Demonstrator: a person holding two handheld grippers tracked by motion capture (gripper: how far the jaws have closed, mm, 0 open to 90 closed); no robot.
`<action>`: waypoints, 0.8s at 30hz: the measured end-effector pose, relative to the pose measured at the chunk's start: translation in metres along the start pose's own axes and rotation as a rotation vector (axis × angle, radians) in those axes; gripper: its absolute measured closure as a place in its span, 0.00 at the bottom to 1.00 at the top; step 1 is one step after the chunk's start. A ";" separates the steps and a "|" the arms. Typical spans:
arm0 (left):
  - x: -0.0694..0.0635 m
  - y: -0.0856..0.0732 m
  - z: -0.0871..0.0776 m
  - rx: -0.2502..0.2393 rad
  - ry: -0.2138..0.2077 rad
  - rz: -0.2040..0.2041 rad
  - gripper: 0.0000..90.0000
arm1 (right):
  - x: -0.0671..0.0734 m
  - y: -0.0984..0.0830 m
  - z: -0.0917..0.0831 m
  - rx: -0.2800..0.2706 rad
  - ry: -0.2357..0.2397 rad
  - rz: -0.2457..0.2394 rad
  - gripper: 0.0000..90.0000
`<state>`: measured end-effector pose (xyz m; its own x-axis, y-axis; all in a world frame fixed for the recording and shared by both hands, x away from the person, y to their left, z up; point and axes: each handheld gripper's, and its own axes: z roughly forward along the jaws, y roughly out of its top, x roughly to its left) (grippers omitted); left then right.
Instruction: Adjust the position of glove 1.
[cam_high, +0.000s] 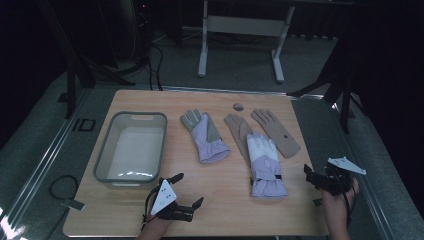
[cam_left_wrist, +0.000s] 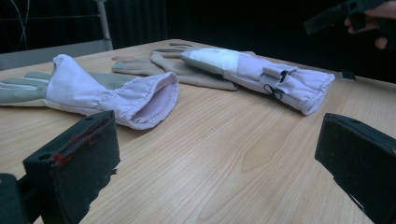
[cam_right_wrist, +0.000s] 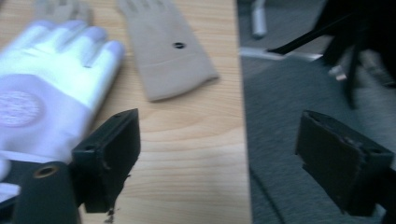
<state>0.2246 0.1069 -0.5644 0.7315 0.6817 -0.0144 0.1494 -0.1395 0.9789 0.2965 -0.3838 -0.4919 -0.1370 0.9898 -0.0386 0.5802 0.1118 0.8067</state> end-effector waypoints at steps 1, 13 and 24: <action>0.000 0.000 0.000 -0.001 0.001 -0.002 0.00 | 0.000 0.004 -0.001 0.002 0.003 0.012 0.17; 0.001 0.000 0.000 0.003 -0.006 -0.004 0.00 | 0.035 0.064 -0.006 -0.079 0.169 -0.021 0.15; 0.001 0.000 0.000 -0.001 -0.005 -0.003 0.00 | 0.076 0.107 0.001 -0.120 0.250 -0.157 0.27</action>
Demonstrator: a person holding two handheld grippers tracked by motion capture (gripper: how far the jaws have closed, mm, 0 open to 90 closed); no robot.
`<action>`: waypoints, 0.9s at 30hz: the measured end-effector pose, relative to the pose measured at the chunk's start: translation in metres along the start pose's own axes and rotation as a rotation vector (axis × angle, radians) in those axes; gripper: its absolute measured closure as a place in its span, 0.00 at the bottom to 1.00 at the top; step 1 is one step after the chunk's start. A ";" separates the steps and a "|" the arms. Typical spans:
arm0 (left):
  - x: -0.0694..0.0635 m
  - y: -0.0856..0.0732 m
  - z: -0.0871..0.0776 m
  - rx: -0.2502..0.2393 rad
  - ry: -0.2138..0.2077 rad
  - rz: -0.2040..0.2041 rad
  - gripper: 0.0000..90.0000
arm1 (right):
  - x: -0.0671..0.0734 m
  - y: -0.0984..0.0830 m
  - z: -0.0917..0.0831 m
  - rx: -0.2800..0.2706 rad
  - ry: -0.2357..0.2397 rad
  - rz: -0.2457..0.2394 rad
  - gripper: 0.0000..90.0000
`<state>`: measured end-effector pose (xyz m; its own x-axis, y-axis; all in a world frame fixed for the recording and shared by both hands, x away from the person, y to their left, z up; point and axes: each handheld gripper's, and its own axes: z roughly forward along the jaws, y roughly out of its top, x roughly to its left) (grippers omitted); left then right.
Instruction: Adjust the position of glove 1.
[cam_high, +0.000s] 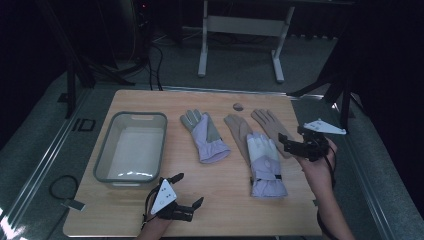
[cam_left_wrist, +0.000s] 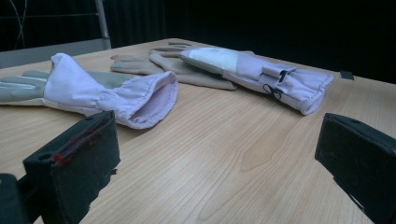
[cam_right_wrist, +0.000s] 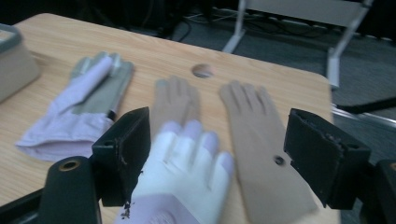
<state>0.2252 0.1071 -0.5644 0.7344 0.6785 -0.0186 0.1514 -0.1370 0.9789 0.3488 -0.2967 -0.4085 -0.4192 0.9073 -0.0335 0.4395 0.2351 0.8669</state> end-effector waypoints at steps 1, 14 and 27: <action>0.000 0.000 0.000 0.000 0.000 0.001 0.00 | 0.003 0.003 0.003 0.001 0.018 -0.011 0.27; 0.001 0.000 0.000 0.004 -0.002 -0.004 0.00 | 0.044 0.031 0.045 0.054 0.155 -0.089 0.32; 0.001 0.000 0.000 0.001 -0.005 -0.009 0.00 | 0.093 0.046 0.093 0.099 0.234 -0.190 0.39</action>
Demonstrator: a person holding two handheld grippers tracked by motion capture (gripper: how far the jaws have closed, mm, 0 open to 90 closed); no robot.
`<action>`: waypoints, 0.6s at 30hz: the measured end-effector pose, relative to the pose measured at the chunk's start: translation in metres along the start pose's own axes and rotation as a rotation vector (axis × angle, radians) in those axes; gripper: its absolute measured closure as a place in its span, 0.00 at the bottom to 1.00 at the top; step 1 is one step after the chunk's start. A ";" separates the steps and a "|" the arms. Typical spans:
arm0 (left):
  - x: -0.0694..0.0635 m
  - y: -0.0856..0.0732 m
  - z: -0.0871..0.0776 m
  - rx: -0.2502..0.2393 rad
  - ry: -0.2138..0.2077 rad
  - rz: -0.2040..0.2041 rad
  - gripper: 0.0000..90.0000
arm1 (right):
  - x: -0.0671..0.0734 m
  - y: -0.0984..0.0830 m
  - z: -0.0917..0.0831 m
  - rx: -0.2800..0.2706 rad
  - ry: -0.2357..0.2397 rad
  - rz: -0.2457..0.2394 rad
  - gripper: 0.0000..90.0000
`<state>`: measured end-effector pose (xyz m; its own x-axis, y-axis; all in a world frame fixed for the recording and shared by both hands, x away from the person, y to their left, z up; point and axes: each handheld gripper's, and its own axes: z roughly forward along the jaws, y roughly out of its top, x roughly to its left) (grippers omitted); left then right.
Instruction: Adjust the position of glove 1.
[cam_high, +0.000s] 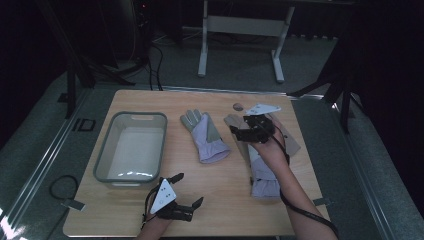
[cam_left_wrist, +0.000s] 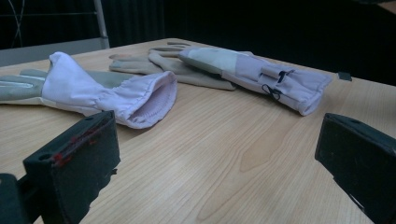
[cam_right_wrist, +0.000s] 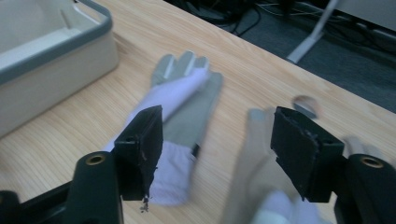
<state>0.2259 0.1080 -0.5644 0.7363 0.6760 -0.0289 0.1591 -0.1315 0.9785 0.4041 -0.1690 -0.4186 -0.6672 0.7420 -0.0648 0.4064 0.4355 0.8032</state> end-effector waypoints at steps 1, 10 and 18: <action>0.000 0.000 0.000 0.000 0.000 0.000 0.00 | 0.002 0.001 0.005 0.006 0.003 -0.006 0.40; 0.000 0.000 0.000 0.000 -0.008 0.002 0.00 | 0.018 0.006 0.050 0.048 0.016 -0.030 0.47; -0.001 0.000 0.000 -0.003 -0.011 0.006 0.00 | 0.024 0.008 0.081 0.093 0.030 -0.045 0.52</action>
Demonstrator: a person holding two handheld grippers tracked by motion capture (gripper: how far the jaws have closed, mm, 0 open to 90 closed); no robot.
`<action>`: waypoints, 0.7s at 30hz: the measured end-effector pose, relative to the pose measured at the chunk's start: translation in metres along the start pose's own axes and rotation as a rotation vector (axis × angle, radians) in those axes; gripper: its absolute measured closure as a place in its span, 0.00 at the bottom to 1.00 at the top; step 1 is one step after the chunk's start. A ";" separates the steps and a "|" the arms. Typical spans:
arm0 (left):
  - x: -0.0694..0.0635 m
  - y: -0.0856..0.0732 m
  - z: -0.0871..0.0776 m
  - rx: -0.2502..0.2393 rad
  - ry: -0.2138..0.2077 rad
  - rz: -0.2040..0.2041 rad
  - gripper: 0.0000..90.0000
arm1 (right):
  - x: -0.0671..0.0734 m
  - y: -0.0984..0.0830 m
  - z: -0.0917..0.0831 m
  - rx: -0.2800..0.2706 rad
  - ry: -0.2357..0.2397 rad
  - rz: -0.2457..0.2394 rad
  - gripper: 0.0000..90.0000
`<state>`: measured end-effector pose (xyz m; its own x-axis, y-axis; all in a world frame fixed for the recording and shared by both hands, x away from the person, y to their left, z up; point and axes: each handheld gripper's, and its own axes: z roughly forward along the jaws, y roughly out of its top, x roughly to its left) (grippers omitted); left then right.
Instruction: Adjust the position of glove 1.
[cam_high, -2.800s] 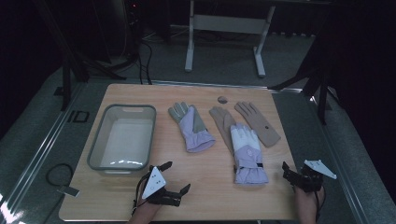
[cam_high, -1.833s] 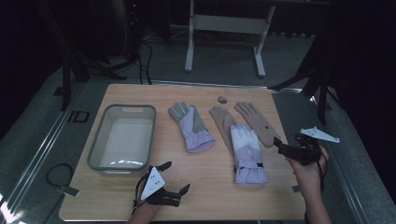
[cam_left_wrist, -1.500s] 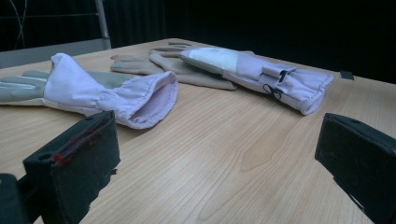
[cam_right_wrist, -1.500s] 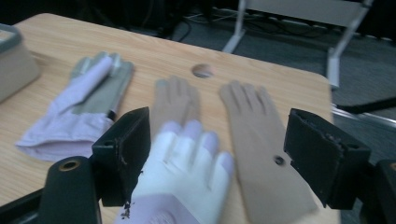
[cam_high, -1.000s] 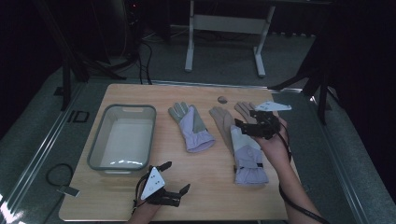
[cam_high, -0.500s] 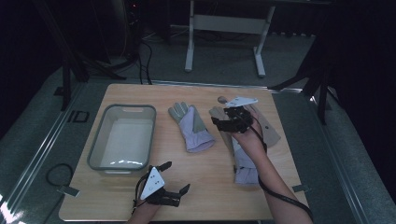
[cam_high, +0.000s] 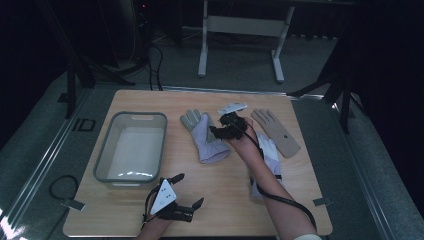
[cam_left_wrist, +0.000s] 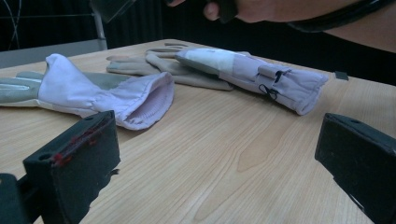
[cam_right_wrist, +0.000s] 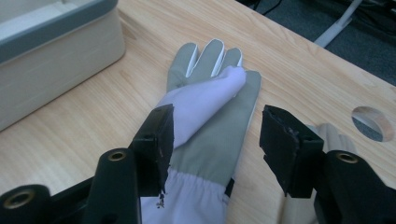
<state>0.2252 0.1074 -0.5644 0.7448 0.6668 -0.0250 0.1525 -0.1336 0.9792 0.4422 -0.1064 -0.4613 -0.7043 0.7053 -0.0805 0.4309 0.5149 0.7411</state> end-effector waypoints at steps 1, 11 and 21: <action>0.000 0.000 0.000 0.000 0.000 0.001 0.00 | 0.000 0.001 0.005 0.007 0.003 -0.004 0.54; 0.000 0.000 0.000 -0.003 -0.004 -0.003 0.00 | -0.002 -0.003 0.042 0.106 0.023 0.000 0.66; 0.001 0.000 0.000 -0.001 0.000 -0.009 0.00 | -0.008 -0.025 0.076 0.166 0.027 -0.005 0.64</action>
<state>0.2257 0.1079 -0.5644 0.7433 0.6681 -0.0338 0.1583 -0.1265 0.9793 0.4798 -0.0877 -0.5295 -0.7205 0.6905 -0.0640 0.5133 0.5931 0.6202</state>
